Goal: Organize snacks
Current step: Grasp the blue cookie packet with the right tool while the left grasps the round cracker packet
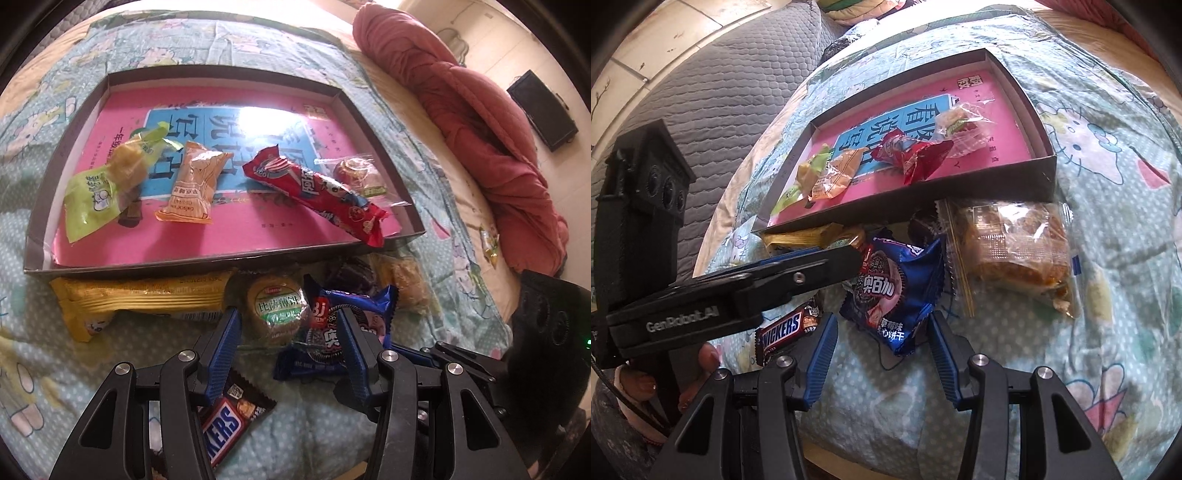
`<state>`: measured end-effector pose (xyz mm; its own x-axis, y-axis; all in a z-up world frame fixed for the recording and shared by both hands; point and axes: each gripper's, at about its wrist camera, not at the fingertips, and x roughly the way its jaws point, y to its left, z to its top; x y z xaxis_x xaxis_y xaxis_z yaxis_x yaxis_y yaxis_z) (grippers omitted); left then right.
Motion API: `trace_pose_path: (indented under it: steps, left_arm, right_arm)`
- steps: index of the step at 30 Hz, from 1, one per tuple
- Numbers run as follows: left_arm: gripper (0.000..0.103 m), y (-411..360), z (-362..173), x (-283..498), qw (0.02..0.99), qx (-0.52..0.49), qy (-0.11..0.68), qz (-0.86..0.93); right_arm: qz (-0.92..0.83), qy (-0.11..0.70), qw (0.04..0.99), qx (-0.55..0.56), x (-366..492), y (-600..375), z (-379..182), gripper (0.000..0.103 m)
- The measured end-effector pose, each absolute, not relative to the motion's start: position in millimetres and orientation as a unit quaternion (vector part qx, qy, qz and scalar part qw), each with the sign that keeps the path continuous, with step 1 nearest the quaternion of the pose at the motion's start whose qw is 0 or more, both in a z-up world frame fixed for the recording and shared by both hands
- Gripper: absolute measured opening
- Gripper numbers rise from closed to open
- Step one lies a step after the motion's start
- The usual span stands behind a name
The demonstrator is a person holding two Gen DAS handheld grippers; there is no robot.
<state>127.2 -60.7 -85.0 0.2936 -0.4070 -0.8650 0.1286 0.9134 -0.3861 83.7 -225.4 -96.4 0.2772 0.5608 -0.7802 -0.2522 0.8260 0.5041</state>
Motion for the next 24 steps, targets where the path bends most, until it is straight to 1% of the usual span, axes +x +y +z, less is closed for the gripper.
trace_pose_path:
  steps: [5, 16, 18, 23, 24]
  left_arm:
    - [0.054, -57.2, -90.7, 133.1, 0.792, -0.134, 0.573, -0.165]
    - [0.047, -49.1, -92.9, 135.5, 0.788, -0.143, 0.575, -0.168]
    - [0.044, -48.4, -93.1, 135.5, 0.788, -0.141, 0.575, -0.168]
    - [0.043, -53.7, -93.3, 136.0, 0.791, -0.130, 0.574, -0.165]
    - [0.043, -54.1, -93.2, 136.6, 0.791, -0.130, 0.575, -0.164]
  right_arm:
    - [0.264, 0.538, 0.786, 0.151, 89.1, -225.5, -98.1, 0.051]
    - [0.279, 0.534, 0.780, 0.172, 108.9, -218.3, -111.6, 0.052]
    - [0.279, 0.532, 0.781, 0.169, 108.5, -219.3, -111.3, 0.048]
    - [0.280, 0.535, 0.778, 0.177, 106.9, -224.0, -109.2, 0.035]
    - [0.280, 0.534, 0.779, 0.173, 105.6, -223.8, -107.9, 0.034]
